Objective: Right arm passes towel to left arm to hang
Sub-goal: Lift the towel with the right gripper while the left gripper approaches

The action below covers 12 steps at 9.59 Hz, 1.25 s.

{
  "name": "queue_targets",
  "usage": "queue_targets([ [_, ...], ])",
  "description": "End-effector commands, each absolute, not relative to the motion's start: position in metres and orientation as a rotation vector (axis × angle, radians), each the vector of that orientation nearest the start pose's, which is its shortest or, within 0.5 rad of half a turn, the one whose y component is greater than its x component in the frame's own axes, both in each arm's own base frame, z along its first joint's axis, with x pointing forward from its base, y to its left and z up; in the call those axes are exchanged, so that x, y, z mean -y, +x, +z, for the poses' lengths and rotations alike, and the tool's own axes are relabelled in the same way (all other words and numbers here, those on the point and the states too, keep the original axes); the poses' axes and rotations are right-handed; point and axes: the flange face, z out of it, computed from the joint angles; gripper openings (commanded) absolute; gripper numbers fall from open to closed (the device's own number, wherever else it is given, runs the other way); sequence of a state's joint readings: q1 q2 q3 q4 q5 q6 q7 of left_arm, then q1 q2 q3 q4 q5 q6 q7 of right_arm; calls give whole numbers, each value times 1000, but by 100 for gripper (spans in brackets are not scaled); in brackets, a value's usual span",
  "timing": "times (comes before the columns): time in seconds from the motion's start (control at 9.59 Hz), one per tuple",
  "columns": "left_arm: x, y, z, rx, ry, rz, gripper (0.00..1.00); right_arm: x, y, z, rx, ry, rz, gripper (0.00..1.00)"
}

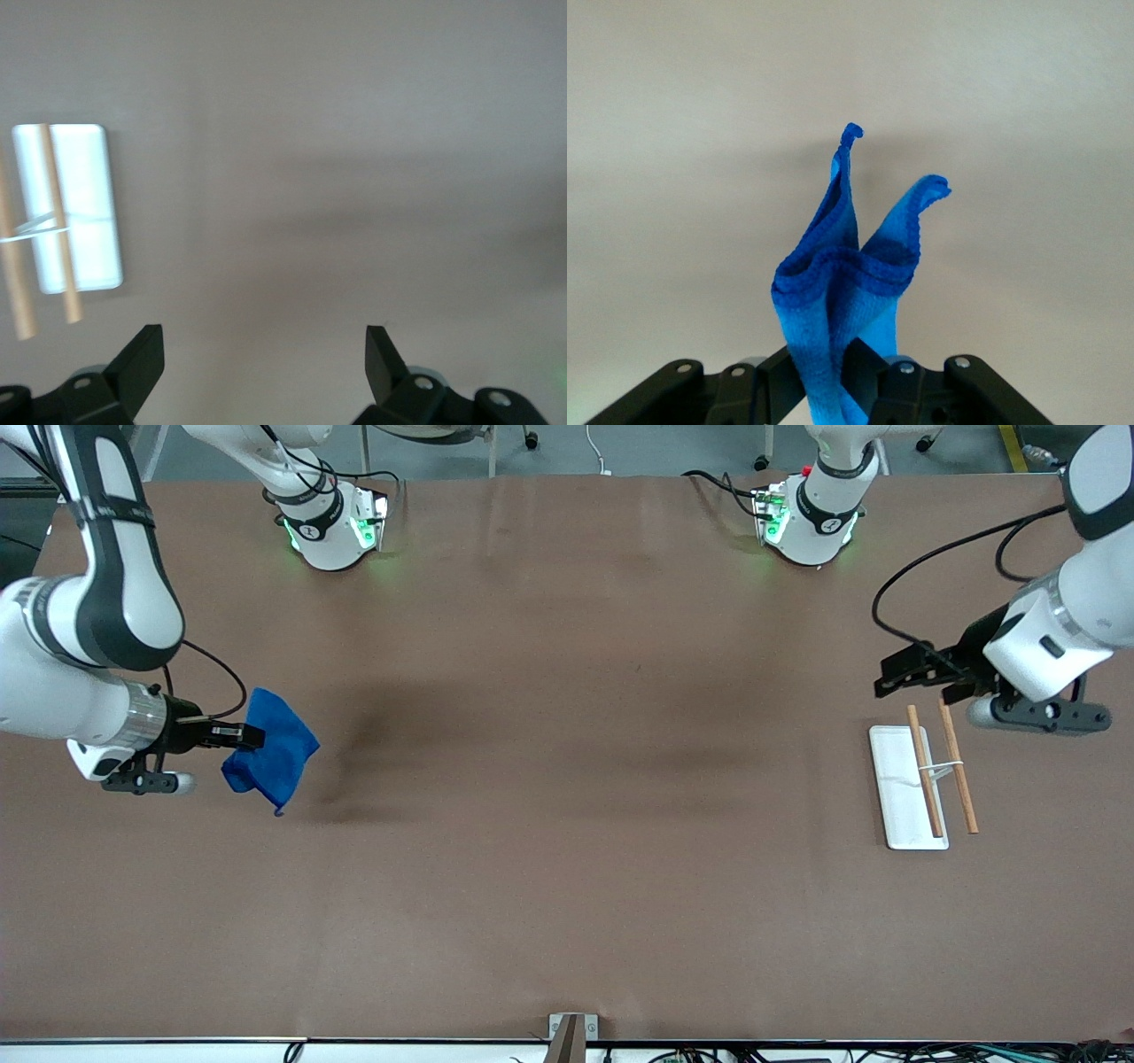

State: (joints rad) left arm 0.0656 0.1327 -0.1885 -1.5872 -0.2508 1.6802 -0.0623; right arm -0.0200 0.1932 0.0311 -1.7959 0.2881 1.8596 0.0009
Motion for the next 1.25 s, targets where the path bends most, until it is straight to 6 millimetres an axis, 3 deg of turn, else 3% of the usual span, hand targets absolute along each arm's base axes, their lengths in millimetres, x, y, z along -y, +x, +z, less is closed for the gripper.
queue_targets([
  [0.0, 103, 613, 507, 54, -3581, 215, 100, -96, 611, 472, -153, -2784, 148, 0],
  [0.1, 110, 620, 492, 112, -3701, 291, 100, -134, 610, 490, -146, -2758, 125, 0],
  [0.31, 128, 633, 469, 249, -3969, 460, 100, -183, 608, 526, -163, -2640, 96, 0],
  [0.42, 140, 642, 451, 238, -4142, 513, 100, -207, 607, 538, -163, -2539, 70, 0],
  [0.63, 164, 649, 430, 120, -4387, 537, 100, -252, 600, 548, -139, -2456, 9, 0],
  [0.83, 209, 649, 402, -34, -4618, 591, 98, -272, 595, 553, -180, -2306, 70, 0],
  [0.94, 231, 648, 389, -91, -4725, 561, 94, -281, 593, 556, -203, -2225, 107, 0],
  [1.15, 258, 647, 362, -449, -4861, 158, 87, -307, 583, 563, -205, -2088, 168, 0],
])
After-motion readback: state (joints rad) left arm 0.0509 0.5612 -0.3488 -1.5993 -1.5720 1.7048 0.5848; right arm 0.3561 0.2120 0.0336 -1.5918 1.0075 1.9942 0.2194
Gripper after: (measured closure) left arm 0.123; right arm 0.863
